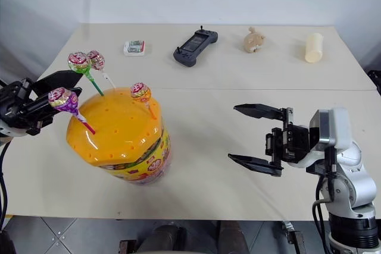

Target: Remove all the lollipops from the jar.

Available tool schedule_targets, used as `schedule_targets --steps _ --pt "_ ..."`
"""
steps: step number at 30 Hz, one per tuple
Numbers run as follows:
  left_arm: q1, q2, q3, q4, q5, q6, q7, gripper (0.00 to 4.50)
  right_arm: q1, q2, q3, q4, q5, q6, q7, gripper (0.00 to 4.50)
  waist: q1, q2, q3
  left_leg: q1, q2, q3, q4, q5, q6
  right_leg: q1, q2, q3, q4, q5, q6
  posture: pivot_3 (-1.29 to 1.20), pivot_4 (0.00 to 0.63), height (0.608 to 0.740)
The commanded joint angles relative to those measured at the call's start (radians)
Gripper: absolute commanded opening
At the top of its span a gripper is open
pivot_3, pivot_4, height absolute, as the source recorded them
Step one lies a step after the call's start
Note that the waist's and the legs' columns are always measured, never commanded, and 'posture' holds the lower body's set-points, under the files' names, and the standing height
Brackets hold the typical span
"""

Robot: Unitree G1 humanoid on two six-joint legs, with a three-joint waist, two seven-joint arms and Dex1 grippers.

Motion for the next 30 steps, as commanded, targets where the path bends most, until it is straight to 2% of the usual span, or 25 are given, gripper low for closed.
schedule_targets --steps 1,6,9,14,15,19,25,28,30 --pt "-0.031 -0.003 -0.021 -0.013 0.008 -0.012 -0.013 2.35 -0.002 -0.005 -0.034 -0.037 0.019 -0.012 -0.006 4.50 0.000 0.000 0.000 0.000 0.000 0.000 0.000 0.000 0.000 0.000 0.000 0.000 0.000 0.000 0.000 0.00 0.150 0.740" --pt "-0.083 -0.030 -0.079 -0.001 0.028 -0.010 0.004 2.35 -0.027 -0.011 -0.045 -0.085 0.079 0.020 -0.044 4.50 0.001 0.000 0.000 0.000 0.000 0.000 0.001 0.000 0.000 0.000 0.000 0.000 0.000 0.000 0.000 0.00 0.150 0.740" --pt "-0.096 -0.037 -0.091 0.010 0.031 -0.004 0.005 1.78 -0.035 -0.013 -0.054 -0.119 0.111 0.033 -0.071 4.50 0.000 0.000 0.000 0.000 0.000 0.000 0.000 0.000 0.000 0.000 0.000 0.000 0.000 0.000 0.000 0.00 0.150 0.740" --pt "-0.126 -0.039 -0.101 0.047 0.034 0.003 -0.001 0.21 -0.060 -0.006 -0.062 -0.150 0.150 0.051 -0.116 4.50 0.000 0.000 0.000 0.000 0.000 0.000 0.001 0.000 0.000 0.000 0.000 0.000 0.000 0.000 0.000 0.00 0.150 0.740" --pt "-0.129 -0.038 -0.102 0.054 0.032 0.006 -0.007 0.05 -0.062 -0.006 -0.064 -0.155 0.156 0.053 -0.119 4.50 0.001 0.000 0.000 0.000 0.000 0.000 0.001 0.000 0.000 0.000 0.000 0.000 0.000 0.000 0.000 0.00 0.150 0.740" --pt "-0.162 -0.042 -0.086 0.092 0.006 0.014 -0.025 0.05 -0.065 -0.007 -0.067 -0.170 0.173 0.058 -0.130 4.50 0.000 0.000 0.000 0.000 0.000 0.000 0.001 0.000 0.000 0.000 0.000 0.000 0.001 0.000 0.000 0.00 0.150 0.740" --pt "-0.204 -0.011 -0.014 0.167 -0.157 0.142 -0.075 0.05 -0.056 -0.002 -0.066 -0.165 0.174 0.055 -0.126 4.50 -0.002 0.000 0.000 0.000 0.000 0.000 0.001 0.000 0.000 -0.001 0.000 0.000 0.001 0.000 0.000 0.00 0.150 0.740" --pt "-0.237 -0.014 0.014 0.198 -0.197 0.164 -0.065 0.05 -0.061 0.002 -0.064 -0.145 0.162 0.048 -0.116 4.50 -0.001 0.000 0.000 0.000 0.000 0.000 0.001 0.000 0.000 -0.001 0.001 0.000 0.001 0.000 0.000 0.00 0.150 0.740" --pt "-0.265 -0.012 0.054 0.216 -0.271 0.202 -0.018 0.05 -0.069 0.008 -0.057 -0.126 0.150 0.040 -0.106 4.50 -0.001 0.000 0.000 -0.001 0.000 0.000 0.001 0.000 0.000 0.000 0.001 0.000 0.001 0.000 0.000 0.00 0.150 0.740"
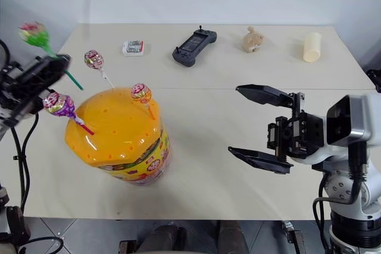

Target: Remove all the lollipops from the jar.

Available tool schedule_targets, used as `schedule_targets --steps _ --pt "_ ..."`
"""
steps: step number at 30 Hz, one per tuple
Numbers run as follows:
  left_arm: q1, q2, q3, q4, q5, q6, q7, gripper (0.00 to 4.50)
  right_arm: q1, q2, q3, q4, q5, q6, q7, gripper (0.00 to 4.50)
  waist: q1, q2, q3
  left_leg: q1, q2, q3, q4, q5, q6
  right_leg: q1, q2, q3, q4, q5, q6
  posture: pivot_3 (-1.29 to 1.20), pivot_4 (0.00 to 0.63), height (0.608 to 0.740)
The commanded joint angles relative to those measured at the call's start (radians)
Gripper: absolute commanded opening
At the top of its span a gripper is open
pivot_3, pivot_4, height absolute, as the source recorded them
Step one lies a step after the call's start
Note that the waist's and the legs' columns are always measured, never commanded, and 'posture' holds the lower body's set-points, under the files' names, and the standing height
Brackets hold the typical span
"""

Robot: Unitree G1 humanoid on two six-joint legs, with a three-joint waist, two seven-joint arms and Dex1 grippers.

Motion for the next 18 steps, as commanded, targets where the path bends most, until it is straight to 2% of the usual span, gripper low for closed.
schedule_targets --steps 1,3,5,9,11,18 --pt "-0.048 0.021 0.088 0.015 -0.131 0.052 0.065 0.05 -0.015 0.011 -0.015 0.007 -0.007 -0.026 0.017 4.50 0.000 0.000 0.000 0.000 0.000 0.000 0.000 0.000 0.000 0.000 0.000 0.000 0.000 0.000 0.000 0.00 0.150 0.740" --pt "0.003 0.072 0.152 0.021 -0.141 0.090 0.099 0.05 -0.030 0.018 -0.007 0.018 -0.014 -0.026 0.021 4.50 -0.004 0.000 0.000 0.000 0.000 0.000 0.000 0.000 0.000 0.000 0.000 0.000 0.001 0.000 0.000 0.00 0.150 0.740" --pt "0.085 0.123 0.198 0.032 -0.077 0.095 0.098 0.05 -0.043 0.022 0.000 0.025 -0.018 -0.025 0.024 4.50 -0.011 0.000 0.000 0.000 0.000 0.000 -0.001 0.000 0.000 -0.001 0.001 0.001 0.001 0.000 0.000 0.00 0.150 0.740" --pt "0.445 0.247 0.271 0.167 0.276 -0.039 0.061 0.05 -0.057 0.018 0.024 0.049 -0.039 -0.028 0.077 4.50 -0.030 0.002 0.001 0.003 0.000 0.000 -0.004 0.000 -0.001 -0.003 0.004 0.002 0.003 -0.001 -0.001 0.00 0.150 0.740" --pt "0.588 0.244 0.280 0.192 0.377 -0.088 0.063 0.05 -0.056 0.012 0.031 0.065 -0.052 -0.031 0.112 4.50 -0.028 0.003 0.001 0.004 0.000 0.000 -0.005 -0.001 -0.001 -0.004 0.006 0.002 0.003 -0.001 -0.001 0.00 0.150 0.740" --pt "0.823 0.156 0.210 0.197 0.608 -0.184 0.126 0.05 -0.046 0.002 0.051 0.112 -0.116 -0.050 0.199 4.50 0.005 -0.001 0.001 0.002 0.000 -0.004 -0.004 -0.002 -0.001 -0.001 0.003 0.005 -0.003 0.000 -0.002 0.00 0.150 0.740"
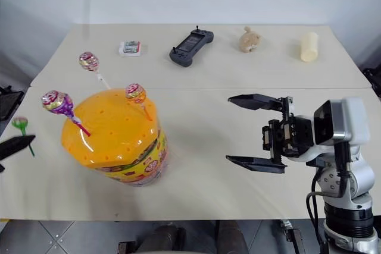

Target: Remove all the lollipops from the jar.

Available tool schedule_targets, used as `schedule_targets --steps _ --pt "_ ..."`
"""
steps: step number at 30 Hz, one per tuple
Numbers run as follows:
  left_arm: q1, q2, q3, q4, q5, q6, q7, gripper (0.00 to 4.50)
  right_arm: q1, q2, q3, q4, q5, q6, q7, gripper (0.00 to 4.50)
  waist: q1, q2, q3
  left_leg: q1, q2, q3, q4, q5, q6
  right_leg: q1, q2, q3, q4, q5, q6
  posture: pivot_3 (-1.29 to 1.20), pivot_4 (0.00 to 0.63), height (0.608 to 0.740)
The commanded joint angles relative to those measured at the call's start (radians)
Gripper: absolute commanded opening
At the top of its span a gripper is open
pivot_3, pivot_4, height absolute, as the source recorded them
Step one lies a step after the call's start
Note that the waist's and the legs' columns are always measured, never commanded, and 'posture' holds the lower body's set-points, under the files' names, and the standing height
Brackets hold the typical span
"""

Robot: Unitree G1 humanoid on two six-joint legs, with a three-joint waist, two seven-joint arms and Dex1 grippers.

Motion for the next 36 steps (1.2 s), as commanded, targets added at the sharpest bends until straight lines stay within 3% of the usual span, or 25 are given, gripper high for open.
schedule_targets --steps 1,5,9,13,17,20,23,26,28,32,36 --pt "0.080 -0.038 -0.041 -0.048 0.108 -0.060 0.020 0.05 0.004 -0.014 -0.003 0.009 -0.023 -0.021 0.032 4.50 0.005 0.000 0.000 0.000 0.000 0.000 0.000 0.000 0.000 0.000 0.000 0.000 0.000 0.000 0.000 0.00 0.150 0.740" --pt "0.066 -0.069 -0.036 -0.052 0.134 -0.027 0.094 0.05 0.019 -0.024 0.002 0.014 -0.050 -0.033 0.065 4.50 0.012 -0.001 0.000 -0.001 0.000 0.000 0.000 -0.001 0.000 0.000 0.000 0.000 0.000 0.000 0.000 0.00 0.150 0.740" --pt "0.076 -0.070 -0.037 -0.050 0.150 0.008 0.112 0.90 0.026 -0.022 -0.003 0.010 -0.057 -0.027 0.056 4.50 0.012 -0.001 0.000 0.000 0.000 0.000 0.000 -0.001 0.000 0.000 0.000 0.000 0.000 0.000 0.000 0.00 0.150 0.740" --pt "0.085 -0.061 0.018 -0.042 0.135 0.004 0.078 2.17 0.033 -0.036 -0.042 0.024 -0.049 -0.026 0.052 4.50 0.008 -0.001 0.000 0.000 0.001 0.000 0.000 -0.001 -0.001 -0.001 0.000 0.000 0.000 0.000 0.000 0.00 0.150 0.740" --pt "0.080 -0.050 0.092 0.012 0.127 -0.116 -0.054 3.33 0.028 -0.042 -0.070 0.026 -0.032 -0.016 0.027 4.50 0.001 -0.001 0.000 0.000 0.001 0.000 0.000 -0.001 -0.001 0.000 0.000 0.000 0.000 0.000 0.000 0.00 0.150 0.740" --pt "0.077 -0.029 0.172 0.040 0.086 -0.203 -0.221 3.33 0.032 -0.040 -0.089 0.012 -0.011 -0.004 -0.006 4.50 -0.001 -0.001 0.000 0.000 0.001 0.000 0.000 -0.001 -0.001 -0.001 0.000 0.000 -0.001 0.000 0.000 0.00 0.150 0.740" --pt "0.073 0.006 0.229 -0.062 -0.072 -0.046 -0.362 3.33 0.006 -0.030 -0.100 0.003 -0.017 -0.039 -0.019 4.50 -0.002 -0.001 0.000 0.000 0.001 0.000 0.000 -0.001 -0.001 0.000 0.000 -0.001 -0.002 0.000 0.000 0.00 0.150 0.740" --pt "-0.067 0.018 0.173 -0.165 -0.150 -0.018 -0.323 3.88 -0.037 -0.024 -0.109 -0.009 0.005 -0.028 -0.082 4.50 0.006 0.002 0.001 0.000 0.001 0.000 0.001 -0.001 -0.001 0.000 -0.001 -0.001 -0.001 0.000 0.000 0.00 0.150 0.740" --pt "-0.153 0.016 0.129 -0.202 -0.186 0.012 -0.300 4.48 -0.048 -0.022 -0.116 -0.009 0.020 -0.012 -0.117 4.50 0.013 0.002 0.001 0.000 0.001 -0.001 0.001 -0.001 -0.001 0.000 -0.001 -0.002 0.000 0.000 0.000 0.00 0.150 0.740" --pt "-0.529 -0.043 -0.137 -0.243 -0.197 -0.009 -0.218 4.48 -0.026 -0.053 -0.169 -0.017 0.041 0.006 -0.145 4.50 0.025 0.002 0.001 -0.001 0.000 -0.003 0.002 0.000 -0.002 0.000 0.000 -0.003 0.000 0.000 -0.001 0.00 0.150 0.740" --pt "-0.759 -0.110 -0.312 -0.173 -0.135 -0.021 -0.197 4.48 0.008 -0.065 -0.195 -0.059 0.053 0.014 -0.178 4.50 0.015 0.002 0.001 -0.001 0.000 0.000 0.003 0.000 -0.002 -0.001 0.002 -0.004 0.005 0.001 -0.001 0.00 0.150 0.740"
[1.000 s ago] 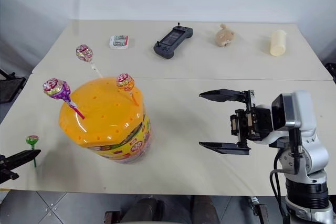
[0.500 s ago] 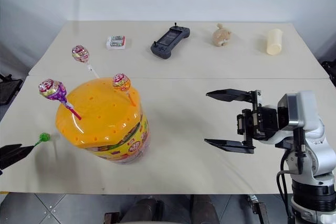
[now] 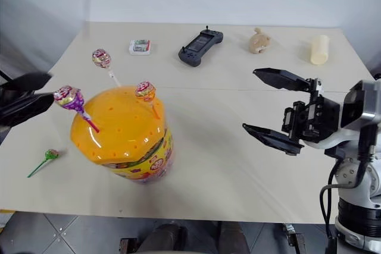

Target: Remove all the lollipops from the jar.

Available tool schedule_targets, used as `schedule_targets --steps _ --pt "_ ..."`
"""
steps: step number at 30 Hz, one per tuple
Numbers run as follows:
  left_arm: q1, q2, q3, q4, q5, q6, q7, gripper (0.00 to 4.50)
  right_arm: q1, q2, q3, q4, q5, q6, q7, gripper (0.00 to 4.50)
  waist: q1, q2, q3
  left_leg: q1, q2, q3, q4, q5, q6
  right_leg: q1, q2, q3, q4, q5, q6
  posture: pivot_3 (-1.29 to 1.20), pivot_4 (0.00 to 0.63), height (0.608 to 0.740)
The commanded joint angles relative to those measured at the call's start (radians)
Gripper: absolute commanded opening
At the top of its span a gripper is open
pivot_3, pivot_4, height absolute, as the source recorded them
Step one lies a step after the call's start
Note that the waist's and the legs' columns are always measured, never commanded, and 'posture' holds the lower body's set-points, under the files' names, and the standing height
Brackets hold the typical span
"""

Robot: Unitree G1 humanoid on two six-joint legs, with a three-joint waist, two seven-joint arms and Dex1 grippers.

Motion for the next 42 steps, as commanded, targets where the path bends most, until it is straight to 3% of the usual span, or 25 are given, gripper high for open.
schedule_targets --steps 1,5,8,20,28,31,36,39,42 --pt "-0.131 -0.037 -0.120 0.050 0.061 -0.035 0.013 4.48 0.029 -0.015 -0.044 -0.067 0.025 0.002 -0.029 4.50 -0.010 0.000 0.000 0.000 0.000 0.001 0.000 0.000 0.000 -0.001 0.000 -0.002 0.000 0.000 0.000 0.00 0.150 0.740" --pt "-0.219 -0.066 -0.229 0.103 0.089 -0.015 -0.062 4.48 0.068 -0.014 -0.052 -0.107 0.027 0.000 -0.059 4.50 -0.028 0.000 0.000 0.000 0.000 0.003 0.000 0.000 0.000 -0.003 0.001 -0.002 0.001 0.000 0.000 0.00 0.150 0.740" --pt "-0.269 -0.073 -0.249 0.146 0.093 -0.003 -0.079 3.89 0.088 -0.016 -0.053 -0.127 0.026 -0.001 -0.076 4.50 -0.029 0.000 0.000 -0.001 0.001 0.003 0.001 0.000 0.000 -0.004 0.002 -0.001 0.003 0.000 0.000 0.00 0.150 0.740" --pt "-0.332 -0.104 -0.229 0.181 0.059 0.052 -0.096 0.06 0.134 -0.020 -0.056 -0.134 0.022 -0.008 -0.086 4.50 -0.012 -0.001 0.000 -0.002 0.000 0.000 0.008 0.000 0.000 -0.002 0.001 0.001 0.005 0.000 0.000 0.00 0.150 0.740" --pt "-0.381 -0.057 -0.001 0.339 -0.061 0.142 -0.017 0.02 0.088 -0.007 -0.013 -0.099 0.019 -0.009 -0.070 4.50 -0.022 -0.001 0.000 -0.004 0.001 -0.001 0.010 -0.001 0.000 -0.003 0.002 0.000 0.005 0.000 0.000 0.00 0.150 0.740" --pt "-0.261 0.057 0.020 0.389 0.044 0.081 -0.053 0.02 0.050 -0.001 0.023 -0.086 0.016 -0.002 -0.055 4.50 -0.037 -0.001 0.000 -0.003 0.000 0.000 0.009 -0.002 -0.001 -0.007 0.004 0.000 0.007 0.000 0.000 0.00 0.150 0.740" --pt "0.167 0.223 0.104 0.399 0.218 -0.049 -0.178 0.02 0.017 -0.029 0.075 -0.058 0.023 0.040 -0.006 4.50 -0.047 0.000 0.000 -0.003 0.000 0.002 0.003 -0.001 -0.001 -0.011 0.003 0.002 0.007 0.000 -0.001 0.00 0.150 0.740" --pt "0.439 0.201 0.277 0.318 0.229 -0.026 -0.186 0.02 0.018 -0.050 0.080 -0.039 0.035 0.072 0.027 4.50 -0.045 -0.002 0.001 -0.004 0.000 0.002 0.002 -0.002 0.000 -0.012 0.002 0.003 0.006 -0.001 -0.001 0.00 0.150 0.740" --pt "0.711 0.119 0.356 0.184 0.294 -0.082 -0.188 0.02 0.021 -0.055 0.113 -0.006 -0.018 0.051 0.092 4.50 -0.037 -0.004 0.001 -0.006 0.001 0.001 0.003 -0.003 0.001 -0.012 0.000 0.003 0.004 -0.001 -0.002 0.00 0.150 0.740"
